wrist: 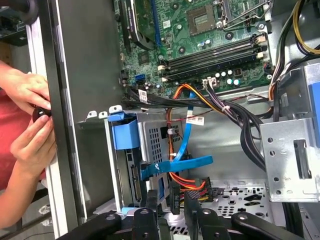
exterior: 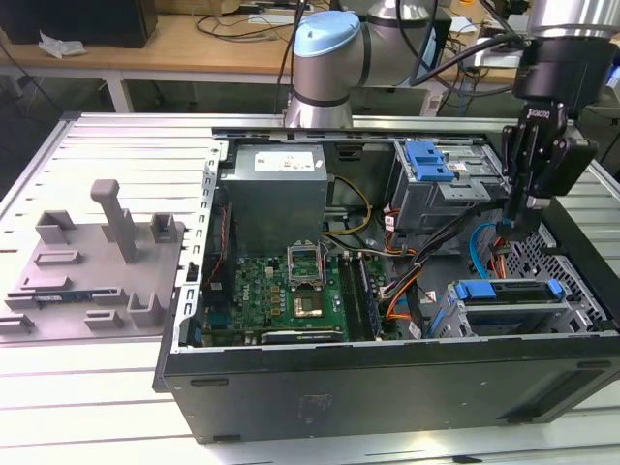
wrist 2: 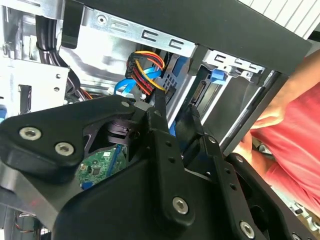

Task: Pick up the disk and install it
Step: 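Insert the first disk wire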

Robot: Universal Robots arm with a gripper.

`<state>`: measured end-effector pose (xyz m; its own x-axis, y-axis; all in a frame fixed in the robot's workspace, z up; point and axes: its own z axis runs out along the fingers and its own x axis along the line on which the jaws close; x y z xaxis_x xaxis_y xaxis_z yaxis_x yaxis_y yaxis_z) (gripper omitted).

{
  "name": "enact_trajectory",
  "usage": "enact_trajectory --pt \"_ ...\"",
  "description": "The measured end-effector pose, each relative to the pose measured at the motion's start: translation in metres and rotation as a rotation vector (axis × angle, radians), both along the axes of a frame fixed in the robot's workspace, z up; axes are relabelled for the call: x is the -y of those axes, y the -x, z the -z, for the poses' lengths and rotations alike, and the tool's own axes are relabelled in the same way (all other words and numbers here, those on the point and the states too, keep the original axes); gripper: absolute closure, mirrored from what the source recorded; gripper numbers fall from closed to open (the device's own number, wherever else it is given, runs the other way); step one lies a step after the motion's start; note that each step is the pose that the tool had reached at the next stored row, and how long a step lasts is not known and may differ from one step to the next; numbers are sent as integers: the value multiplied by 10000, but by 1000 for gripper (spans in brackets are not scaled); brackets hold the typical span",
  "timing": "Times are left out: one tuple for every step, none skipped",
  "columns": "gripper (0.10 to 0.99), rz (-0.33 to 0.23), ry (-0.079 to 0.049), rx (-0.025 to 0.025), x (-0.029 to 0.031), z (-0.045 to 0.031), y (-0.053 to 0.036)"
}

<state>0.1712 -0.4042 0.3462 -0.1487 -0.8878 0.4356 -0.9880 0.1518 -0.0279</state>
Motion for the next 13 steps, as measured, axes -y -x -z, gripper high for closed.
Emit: enact_trajectory --pt "737 3 1 0 1 4 0" --pt "737 3 2 0 3 8 0" --pt "737 5 1 0 5 13 0" --pt "737 7 -1 -1 8 21 0" --pt "737 8 1 0 10 25 0" --pt "737 9 1 0 15 33 0" --pt "737 8 -2 -1 17 42 -1" --pt "737 8 0 0 18 47 -5" --pt "737 9 -1 -1 18 56 -9" --pt "737 9 0 0 18 62 -13" --pt "737 10 -1 -1 18 74 -15" --pt "737 10 0 0 18 79 -15" --pt "737 9 3 0 18 80 -16"
